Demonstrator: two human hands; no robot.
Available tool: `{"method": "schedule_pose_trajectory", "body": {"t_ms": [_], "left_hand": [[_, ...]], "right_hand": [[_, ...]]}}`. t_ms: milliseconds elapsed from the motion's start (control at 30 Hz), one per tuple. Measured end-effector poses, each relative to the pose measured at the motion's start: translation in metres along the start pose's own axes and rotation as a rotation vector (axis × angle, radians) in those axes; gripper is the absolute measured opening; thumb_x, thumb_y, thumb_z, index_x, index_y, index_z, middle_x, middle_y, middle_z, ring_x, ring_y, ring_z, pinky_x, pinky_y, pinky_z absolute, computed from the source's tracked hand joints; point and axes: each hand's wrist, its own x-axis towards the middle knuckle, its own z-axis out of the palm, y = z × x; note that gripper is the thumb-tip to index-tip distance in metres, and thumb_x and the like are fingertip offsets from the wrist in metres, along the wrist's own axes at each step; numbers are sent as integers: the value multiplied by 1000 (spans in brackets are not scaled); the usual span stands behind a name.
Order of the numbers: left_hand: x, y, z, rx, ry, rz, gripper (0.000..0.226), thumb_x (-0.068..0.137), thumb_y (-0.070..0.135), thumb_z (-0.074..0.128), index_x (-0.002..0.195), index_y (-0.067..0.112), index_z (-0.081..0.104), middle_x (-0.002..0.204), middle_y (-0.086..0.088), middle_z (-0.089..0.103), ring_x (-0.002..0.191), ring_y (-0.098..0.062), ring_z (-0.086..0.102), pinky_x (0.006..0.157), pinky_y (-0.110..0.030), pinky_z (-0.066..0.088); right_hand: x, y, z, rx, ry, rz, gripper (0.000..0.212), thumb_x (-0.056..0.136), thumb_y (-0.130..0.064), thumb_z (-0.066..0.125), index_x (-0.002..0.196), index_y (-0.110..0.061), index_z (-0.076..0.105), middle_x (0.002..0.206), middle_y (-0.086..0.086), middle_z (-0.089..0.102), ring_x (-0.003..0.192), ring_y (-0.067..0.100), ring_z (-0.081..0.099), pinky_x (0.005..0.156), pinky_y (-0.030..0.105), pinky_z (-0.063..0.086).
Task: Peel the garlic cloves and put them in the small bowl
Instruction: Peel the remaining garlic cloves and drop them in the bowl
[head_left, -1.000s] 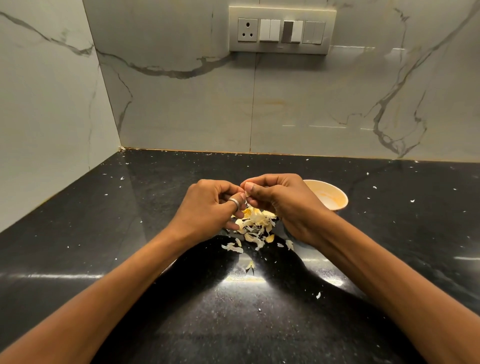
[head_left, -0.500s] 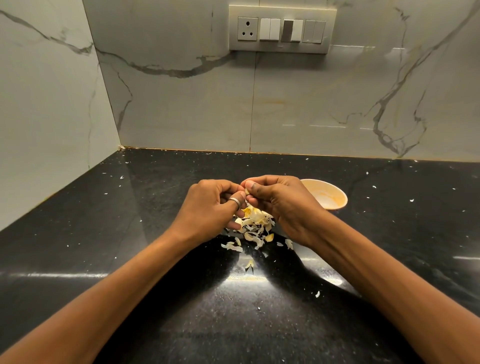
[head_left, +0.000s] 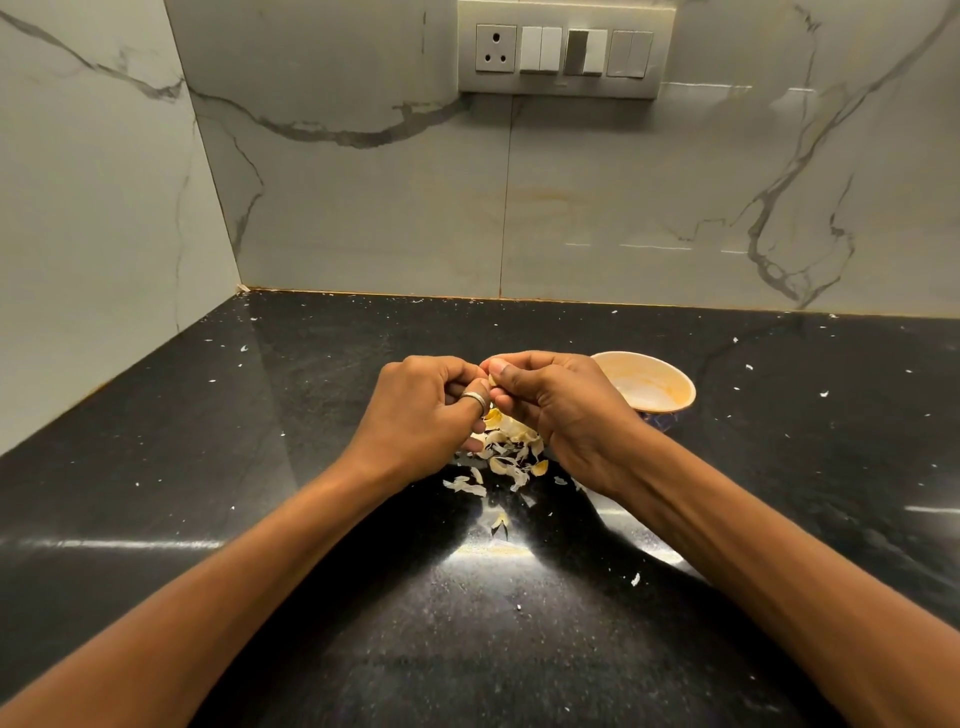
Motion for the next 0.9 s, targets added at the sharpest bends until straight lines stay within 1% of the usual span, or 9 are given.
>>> {"method": "schedule_pose_trajectory", "body": {"t_ms": [133,200,267,433,500,633,700,800,900], "left_hand": [[-1,-1,0,-17,13,-33,9,95,7,65,95,8,74,69,-4,71,61,-11,73,52,-23,58],[-1,-2,-1,-33,10,-46,9,94,7,65,94,7,74,67,-4,71,60,-13,73,51,-26,59],[-1,-1,-1,-43,9,-51,9,95,8,65,93,8,74,66,-5,71,59,-14,72,51,-28,60],[2,-1,-4,-29,8,-36,8,95,10,66,95,7,74,70,-7,71,61,-15,72,48,-25,57],[2,-1,-4,-6,14,-14,9,95,10,66,95,7,74,70,-6,71,59,-13,72,48,-22,56],[2,-1,-5,35,27,24,7,95,11,66,94,9,73,69,-2,70,53,-9,69,46,-18,53],[3,-2,-7,55,46,37,8,94,11,66,92,10,74,68,0,69,52,-9,69,46,-19,54],[4,-5,-10,53,54,33,7,94,11,67,91,13,74,69,2,69,55,-9,70,50,-27,59],[5,-4,-9,10,43,7,4,92,12,70,90,13,73,73,-1,70,61,-11,71,50,-27,59]], "right_hand": [[-1,1,2,53,-14,30,12,94,4,60,96,4,72,83,10,73,72,11,69,64,16,57],[-2,0,3,70,-20,48,13,94,6,59,95,4,72,84,10,73,71,11,70,65,17,58],[-2,-2,2,82,-28,60,14,94,7,58,97,5,72,86,11,72,72,11,70,68,17,59],[-2,-6,-1,80,-67,73,18,95,5,58,106,7,72,94,14,73,80,14,72,73,20,61],[-2,-6,-2,69,-67,77,19,95,5,58,108,7,72,96,13,74,83,14,72,73,19,60],[2,-7,-6,42,-76,95,18,95,3,60,107,3,74,101,14,73,86,14,71,70,18,59],[3,-7,-7,28,-82,116,18,95,3,60,104,2,75,99,13,73,84,13,70,69,18,59],[3,-6,-6,29,-91,133,17,94,5,59,103,4,74,97,15,71,81,14,70,68,17,59],[2,-9,-6,45,-90,125,16,94,5,60,102,3,73,93,13,70,77,13,70,67,17,59]]}}
